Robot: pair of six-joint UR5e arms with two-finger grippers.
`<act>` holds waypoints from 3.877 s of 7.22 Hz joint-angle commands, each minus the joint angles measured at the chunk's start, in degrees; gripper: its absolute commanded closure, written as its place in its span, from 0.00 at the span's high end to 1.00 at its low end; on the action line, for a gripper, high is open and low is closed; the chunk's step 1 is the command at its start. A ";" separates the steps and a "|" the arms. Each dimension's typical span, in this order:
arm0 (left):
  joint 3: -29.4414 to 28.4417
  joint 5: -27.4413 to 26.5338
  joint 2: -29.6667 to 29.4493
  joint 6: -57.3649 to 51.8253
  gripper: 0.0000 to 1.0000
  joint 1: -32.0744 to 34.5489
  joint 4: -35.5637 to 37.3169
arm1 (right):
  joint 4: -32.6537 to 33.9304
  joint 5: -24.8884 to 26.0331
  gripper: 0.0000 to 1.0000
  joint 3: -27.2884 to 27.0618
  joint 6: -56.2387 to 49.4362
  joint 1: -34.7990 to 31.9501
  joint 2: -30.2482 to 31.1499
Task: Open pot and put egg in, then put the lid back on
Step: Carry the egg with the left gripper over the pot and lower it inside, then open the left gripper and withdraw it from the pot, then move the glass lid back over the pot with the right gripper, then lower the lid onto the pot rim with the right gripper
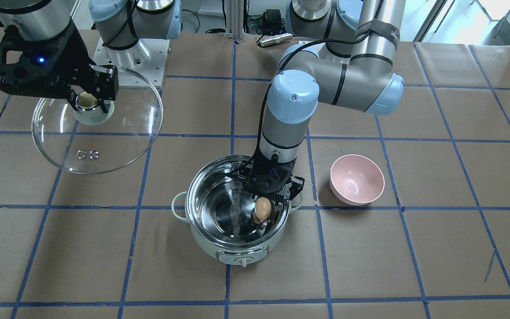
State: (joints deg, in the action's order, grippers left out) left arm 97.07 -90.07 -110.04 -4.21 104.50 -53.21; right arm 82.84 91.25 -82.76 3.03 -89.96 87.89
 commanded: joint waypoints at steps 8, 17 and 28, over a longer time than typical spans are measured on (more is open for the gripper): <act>-9.70 -1.60 21.86 -4.67 0.83 -17.74 -41.04 | 5.37 -2.65 0.03 7.52 8.44 -11.07 -11.22; -7.60 -0.73 23.47 0.60 0.96 -16.87 -41.98 | 21.74 -0.37 0.03 5.24 17.53 -23.15 -22.06; -8.30 -2.66 24.52 3.33 1.00 -17.66 -43.82 | 28.16 0.24 0.04 2.77 18.59 -24.29 -23.38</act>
State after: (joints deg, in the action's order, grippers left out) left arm 88.83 -92.34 -85.55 -0.82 86.94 -96.68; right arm 110.79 91.26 -79.92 21.80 -114.24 64.60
